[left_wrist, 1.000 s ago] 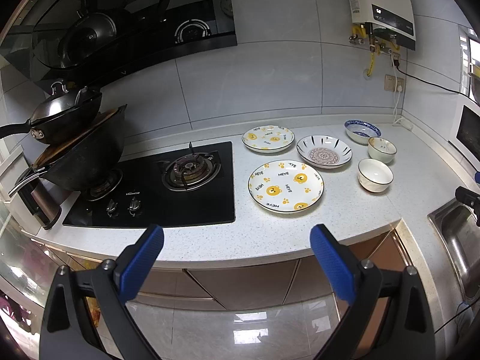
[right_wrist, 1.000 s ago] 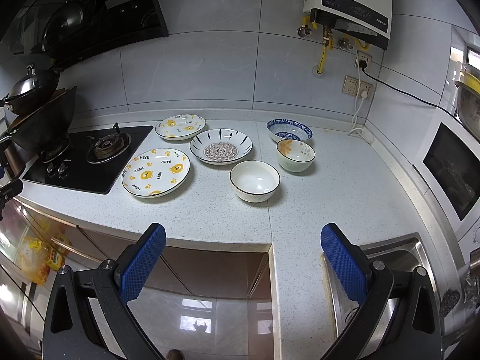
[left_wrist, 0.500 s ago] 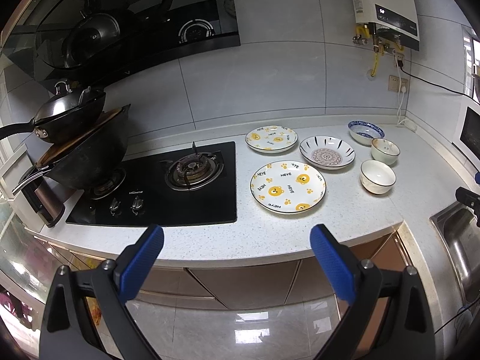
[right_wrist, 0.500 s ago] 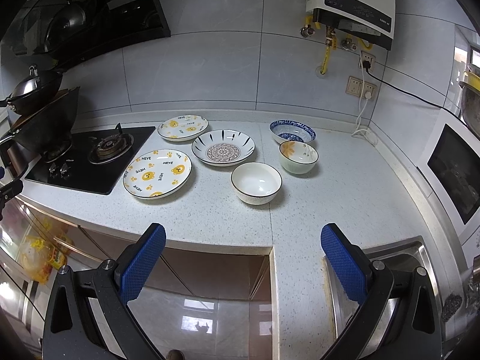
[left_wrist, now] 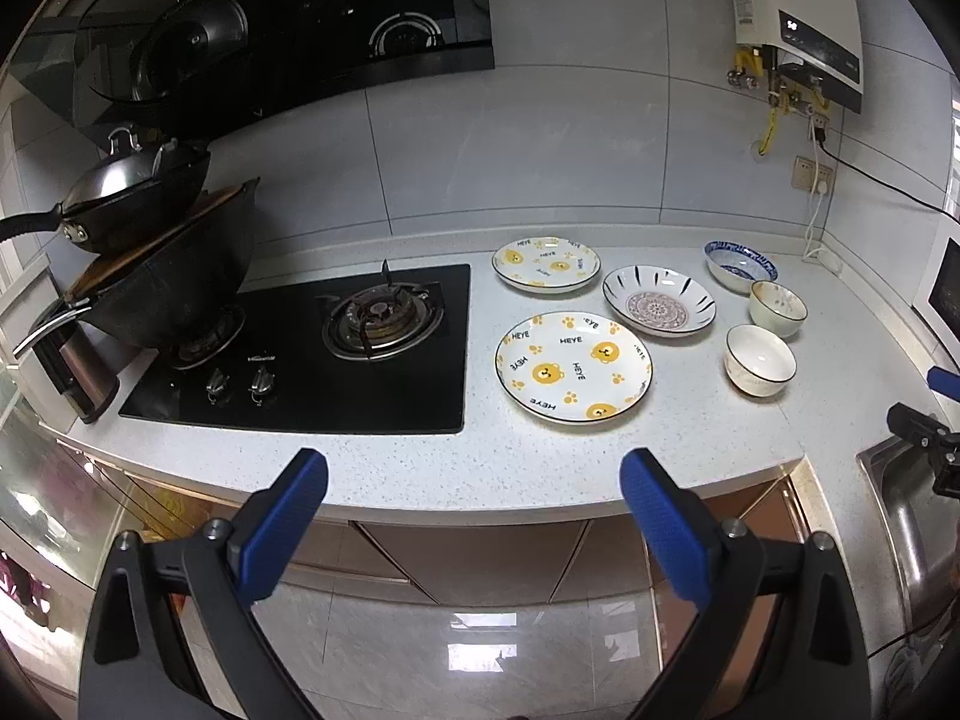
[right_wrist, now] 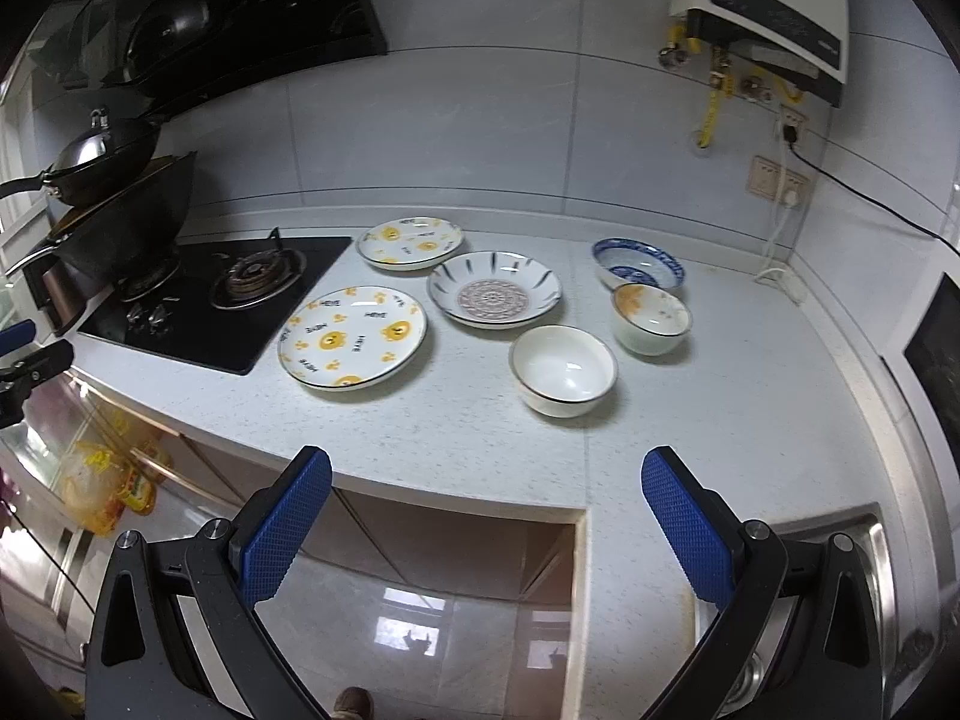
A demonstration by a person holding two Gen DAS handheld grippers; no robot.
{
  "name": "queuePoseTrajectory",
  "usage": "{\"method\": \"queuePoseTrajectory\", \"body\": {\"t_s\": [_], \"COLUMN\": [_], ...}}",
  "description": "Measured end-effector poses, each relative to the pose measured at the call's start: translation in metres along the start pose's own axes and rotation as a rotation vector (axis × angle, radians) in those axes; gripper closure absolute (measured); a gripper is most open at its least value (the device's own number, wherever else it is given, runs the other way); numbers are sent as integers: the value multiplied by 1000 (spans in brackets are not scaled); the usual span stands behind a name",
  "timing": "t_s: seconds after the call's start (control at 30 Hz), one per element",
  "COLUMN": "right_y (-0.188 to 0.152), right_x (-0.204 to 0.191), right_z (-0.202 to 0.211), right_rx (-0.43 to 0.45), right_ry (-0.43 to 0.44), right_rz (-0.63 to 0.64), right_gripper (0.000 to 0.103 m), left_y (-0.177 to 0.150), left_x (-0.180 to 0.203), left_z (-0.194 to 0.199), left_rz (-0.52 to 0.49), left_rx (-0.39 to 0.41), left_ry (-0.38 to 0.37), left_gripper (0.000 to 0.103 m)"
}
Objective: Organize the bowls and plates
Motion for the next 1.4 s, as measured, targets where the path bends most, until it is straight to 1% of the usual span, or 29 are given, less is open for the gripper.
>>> {"method": "queuePoseTrajectory", "body": {"t_s": [0.13, 0.23, 0.33, 0.5, 0.6, 0.73, 0.83, 0.9, 0.97, 1.07, 1.17, 1.23, 1.4], "right_y": [12, 23, 33, 53, 68, 81, 86, 86, 86, 90, 94, 96, 99], "right_x": [-17, -31, -43, -61, -70, -76, -74, -72, -68, -63, -58, -55, -50], "right_z": [-22, -48, -80, -139, -177, -217, -244, -260, -275, -292, -305, -311, -321], "right_rx": [-20, -49, -93, -180, -234, -291, -332, -369, -402, -433, -454, -464, -487], "right_ry": [54, 95, 139, 183, 179, 163, 152, 145, 158, 160, 173, 180, 207], "right_rz": [18, 24, 10, -23, -40, -62, -90, -106, -126, -132, -127, -122, -115], "right_gripper": [1, 1, 1, 1, 1, 1, 1, 1, 1, 1, 1, 1, 1], "left_y": [7, 15, 27, 56, 72, 91, 98, 102, 104, 105, 107, 107, 106], "left_x": [-3, -7, -14, -24, -28, -24, -15, -9, -4, 3, 8, 12, 18], "left_z": [-19, -42, -75, -145, -188, -241, -273, -292, -310, -331, -346, -356, -370], "left_rz": [18, 25, 29, 3, -15, -70, -115, -126, -130, -130, -126, -116, -106], "left_rx": [-25, -43, -71, -124, -171, -224, -262, -287, -321, -360, -382, -406, -430], "left_ry": [-28, -46, -76, -138, -177, -224, -254, -271, -290, -301, -289, -293, -297], "left_gripper": [4, 4, 4, 4, 4, 4, 4, 4, 4, 4, 5, 5, 5]}}
Point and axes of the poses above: each gripper's, at about its wrist camera, not at the fingertips, and z roughly against the way its jaws point, x to its right, y to its top, the point moved 3 cm from there along -z, roughly the way its jaws point, and after that the axes turned 4 degrees about -x, right-handed, at the moved point
